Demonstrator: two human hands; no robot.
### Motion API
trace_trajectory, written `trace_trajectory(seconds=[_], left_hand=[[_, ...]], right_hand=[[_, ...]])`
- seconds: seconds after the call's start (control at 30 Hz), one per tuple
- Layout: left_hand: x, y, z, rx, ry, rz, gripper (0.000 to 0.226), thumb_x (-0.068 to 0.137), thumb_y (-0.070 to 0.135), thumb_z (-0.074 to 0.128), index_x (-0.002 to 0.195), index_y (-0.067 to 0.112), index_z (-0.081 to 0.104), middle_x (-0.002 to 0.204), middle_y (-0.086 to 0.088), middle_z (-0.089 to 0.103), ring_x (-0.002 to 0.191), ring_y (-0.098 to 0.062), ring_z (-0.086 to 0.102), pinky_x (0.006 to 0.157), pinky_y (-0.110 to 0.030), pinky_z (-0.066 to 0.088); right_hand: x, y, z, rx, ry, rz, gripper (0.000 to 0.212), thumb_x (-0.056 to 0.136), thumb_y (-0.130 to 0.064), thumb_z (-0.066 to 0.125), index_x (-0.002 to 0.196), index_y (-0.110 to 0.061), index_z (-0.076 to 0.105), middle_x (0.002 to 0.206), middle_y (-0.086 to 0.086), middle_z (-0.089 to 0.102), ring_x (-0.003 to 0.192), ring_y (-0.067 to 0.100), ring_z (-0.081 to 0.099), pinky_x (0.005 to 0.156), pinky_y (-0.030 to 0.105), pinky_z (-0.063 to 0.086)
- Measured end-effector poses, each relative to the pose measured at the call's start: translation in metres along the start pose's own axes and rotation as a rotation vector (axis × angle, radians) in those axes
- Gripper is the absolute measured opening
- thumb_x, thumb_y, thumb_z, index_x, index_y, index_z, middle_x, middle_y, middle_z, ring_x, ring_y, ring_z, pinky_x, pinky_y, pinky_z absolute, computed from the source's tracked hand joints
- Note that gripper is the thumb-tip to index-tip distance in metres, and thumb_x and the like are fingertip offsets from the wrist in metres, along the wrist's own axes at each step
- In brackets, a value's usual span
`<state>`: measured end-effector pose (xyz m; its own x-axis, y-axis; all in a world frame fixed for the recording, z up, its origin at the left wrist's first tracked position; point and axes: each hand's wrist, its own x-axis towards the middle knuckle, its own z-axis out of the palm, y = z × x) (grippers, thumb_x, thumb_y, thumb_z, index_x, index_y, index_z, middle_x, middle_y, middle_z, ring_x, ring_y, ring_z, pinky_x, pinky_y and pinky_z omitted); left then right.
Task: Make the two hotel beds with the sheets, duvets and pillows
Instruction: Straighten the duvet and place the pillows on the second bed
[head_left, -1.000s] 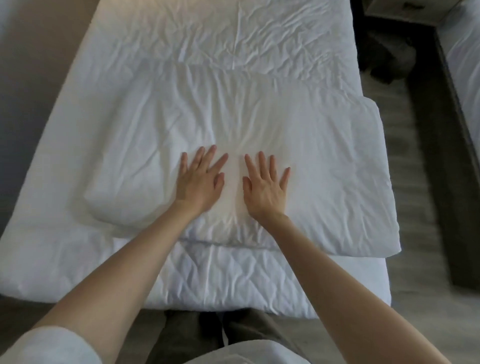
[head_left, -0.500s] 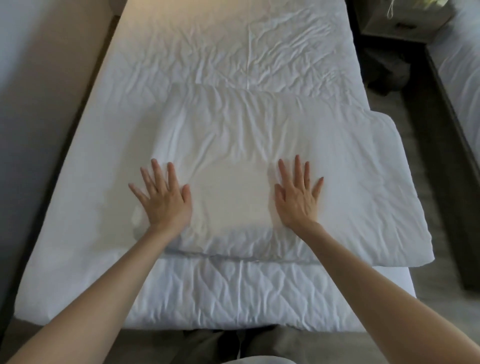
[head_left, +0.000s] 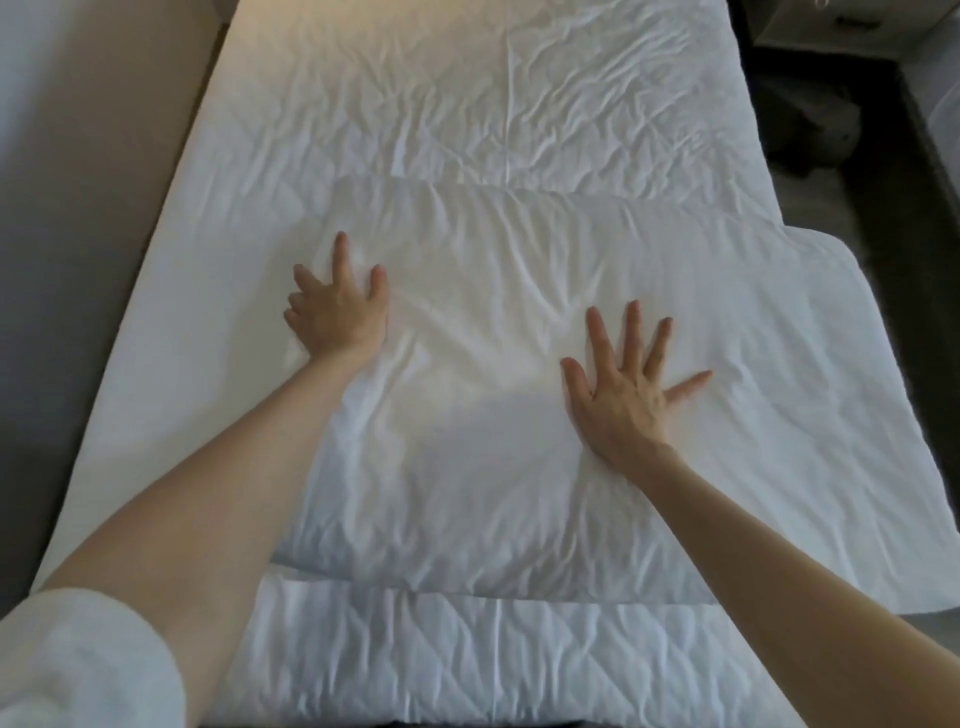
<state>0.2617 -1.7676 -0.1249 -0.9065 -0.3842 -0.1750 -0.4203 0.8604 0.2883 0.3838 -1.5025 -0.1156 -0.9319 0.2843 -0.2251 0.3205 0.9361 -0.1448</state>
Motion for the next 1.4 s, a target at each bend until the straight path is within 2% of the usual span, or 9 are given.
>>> trace_trajectory(seconds=[0.17,0.37,0.53,0.6,0.7,0.87,1.03,1.3,1.4], left_hand=[[0.004,-0.009,-0.016,-0.235,0.072,0.043,0.043,0.100,0.042,0.039,0.141,0.029,0.038,0.120,-0.020,0.060,0.108,-0.039,0.057,0.086,-0.041,0.042],[-0.012,-0.042,-0.025,-0.270,0.199,0.136,0.031,0.101,0.037,0.040,0.130,0.028,0.049,0.110,-0.015,0.066,0.102,-0.038,0.059,0.074,-0.038,0.038],[0.001,-0.049,-0.011,-0.170,0.054,-0.015,0.037,0.101,0.023,0.040,0.136,0.032,0.049,0.126,-0.020,0.047,0.112,-0.038,0.051,0.096,-0.043,0.036],[-0.005,-0.041,-0.017,-0.140,0.118,-0.041,0.046,0.094,0.007,0.046,0.134,0.027,0.051,0.137,-0.018,0.038,0.124,-0.036,0.041,0.108,-0.044,0.025],[-0.047,-0.012,-0.019,-0.151,0.231,0.132,0.064,0.080,-0.006,0.051,0.138,0.020,0.047,0.151,-0.015,0.027,0.143,-0.030,0.023,0.116,-0.053,0.004],[-0.157,0.044,0.032,-0.087,-0.043,0.549,0.058,0.087,0.014,0.044,0.145,0.022,0.042,0.156,-0.007,0.029,0.146,-0.029,0.022,0.112,-0.063,0.006],[-0.209,0.039,0.064,0.037,-0.118,0.579,0.057,0.092,0.039,0.029,0.147,0.028,0.038,0.157,-0.006,0.029,0.146,-0.033,0.020,0.114,-0.060,0.004],[-0.242,0.022,0.054,0.111,-0.146,0.478,0.064,0.088,0.051,0.012,0.150,0.041,0.022,0.162,0.003,0.011,0.149,-0.025,0.004,0.113,-0.057,-0.010],[-0.262,0.019,0.049,0.109,-0.164,0.431,0.057,0.094,0.047,0.017,0.151,0.041,0.018,0.162,0.004,0.008,0.149,-0.023,0.002,0.115,-0.055,-0.007]], right_hand=[[-0.003,-0.001,-0.002,0.005,-0.014,-0.006,0.061,0.095,-0.063,0.017,0.148,-0.049,-0.011,0.161,-0.007,-0.021,0.144,0.025,-0.030,0.102,0.076,-0.012],[-0.022,0.003,0.001,0.010,-0.018,-0.045,0.062,0.095,-0.064,0.019,0.146,-0.053,-0.014,0.160,-0.010,-0.022,0.143,0.021,-0.031,0.104,0.075,-0.013],[-0.018,0.003,0.006,-0.023,-0.015,-0.048,0.061,0.096,-0.063,0.019,0.148,-0.050,-0.010,0.160,-0.010,-0.020,0.145,0.021,-0.027,0.107,0.071,-0.013],[-0.018,0.003,0.003,-0.012,-0.001,-0.051,0.059,0.098,-0.056,0.020,0.150,-0.047,-0.006,0.162,-0.008,-0.016,0.147,0.021,-0.023,0.110,0.067,-0.013],[-0.031,-0.003,0.003,0.040,0.053,-0.091,0.055,0.100,-0.039,0.020,0.154,-0.039,0.005,0.164,-0.003,-0.006,0.149,0.020,-0.015,0.114,0.061,-0.012],[-0.055,0.006,0.008,0.047,0.074,-0.183,0.056,0.098,-0.038,0.017,0.154,-0.035,0.017,0.163,-0.001,0.007,0.151,0.019,-0.001,0.119,0.055,-0.006],[-0.062,0.052,0.002,-0.046,0.009,-0.172,0.055,0.099,-0.052,0.023,0.151,-0.047,0.007,0.163,-0.011,-0.006,0.149,0.016,-0.012,0.113,0.065,-0.009],[-0.091,0.159,-0.006,0.103,-0.140,0.100,0.057,0.095,-0.065,0.012,0.148,-0.053,-0.007,0.160,-0.016,-0.017,0.148,0.014,-0.018,0.109,0.065,-0.019],[-0.112,0.198,-0.008,0.093,-0.154,0.162,0.056,0.096,-0.064,0.011,0.148,-0.053,-0.008,0.160,-0.016,-0.016,0.148,0.015,-0.018,0.107,0.067,-0.019]])
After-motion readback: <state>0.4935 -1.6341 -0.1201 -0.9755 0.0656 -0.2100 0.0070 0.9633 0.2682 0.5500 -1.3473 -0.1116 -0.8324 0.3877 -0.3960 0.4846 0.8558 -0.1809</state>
